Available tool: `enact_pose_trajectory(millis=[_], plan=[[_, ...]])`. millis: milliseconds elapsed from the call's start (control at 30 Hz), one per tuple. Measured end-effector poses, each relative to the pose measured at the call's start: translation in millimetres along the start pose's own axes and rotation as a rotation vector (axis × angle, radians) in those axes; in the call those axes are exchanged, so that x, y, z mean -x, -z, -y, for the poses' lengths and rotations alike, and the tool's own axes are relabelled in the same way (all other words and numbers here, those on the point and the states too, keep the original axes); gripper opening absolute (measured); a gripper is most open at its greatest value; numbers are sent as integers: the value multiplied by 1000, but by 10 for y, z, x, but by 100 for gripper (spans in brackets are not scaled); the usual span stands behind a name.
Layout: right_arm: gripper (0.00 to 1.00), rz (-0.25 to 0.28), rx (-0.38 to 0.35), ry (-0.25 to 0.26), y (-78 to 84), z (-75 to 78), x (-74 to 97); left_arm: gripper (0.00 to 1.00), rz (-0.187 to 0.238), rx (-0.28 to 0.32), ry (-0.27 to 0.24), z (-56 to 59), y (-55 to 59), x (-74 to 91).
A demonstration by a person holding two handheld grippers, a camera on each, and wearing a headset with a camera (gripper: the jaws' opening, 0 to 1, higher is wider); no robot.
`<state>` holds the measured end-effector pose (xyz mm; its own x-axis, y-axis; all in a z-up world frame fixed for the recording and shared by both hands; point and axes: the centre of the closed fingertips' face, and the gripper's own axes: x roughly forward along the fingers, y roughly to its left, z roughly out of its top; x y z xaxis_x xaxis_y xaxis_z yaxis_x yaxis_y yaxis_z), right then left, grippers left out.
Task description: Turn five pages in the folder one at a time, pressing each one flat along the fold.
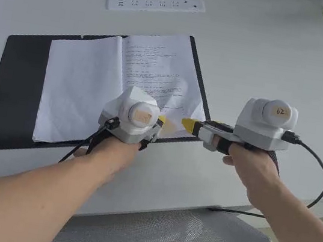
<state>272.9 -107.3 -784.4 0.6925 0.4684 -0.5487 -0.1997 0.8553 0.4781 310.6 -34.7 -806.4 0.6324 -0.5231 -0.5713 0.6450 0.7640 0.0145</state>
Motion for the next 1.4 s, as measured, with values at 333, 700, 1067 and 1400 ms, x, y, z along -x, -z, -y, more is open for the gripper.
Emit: enact_pose_trajectory(millis=[333,700,1067,1400], plan=[[22,-5,-9,17,21,71,-44,16,-4,-1,1,3,4,2],[0,32,-88,15,-42,97,-11,17,-10,2,3,2,4,1],[0,80,-132,-3,-126,32,34,13,-39,35,4,-24,40,111],[0,146,-125,-57,-382,-301,103,13,-26,62,-33,-341,6,580]])
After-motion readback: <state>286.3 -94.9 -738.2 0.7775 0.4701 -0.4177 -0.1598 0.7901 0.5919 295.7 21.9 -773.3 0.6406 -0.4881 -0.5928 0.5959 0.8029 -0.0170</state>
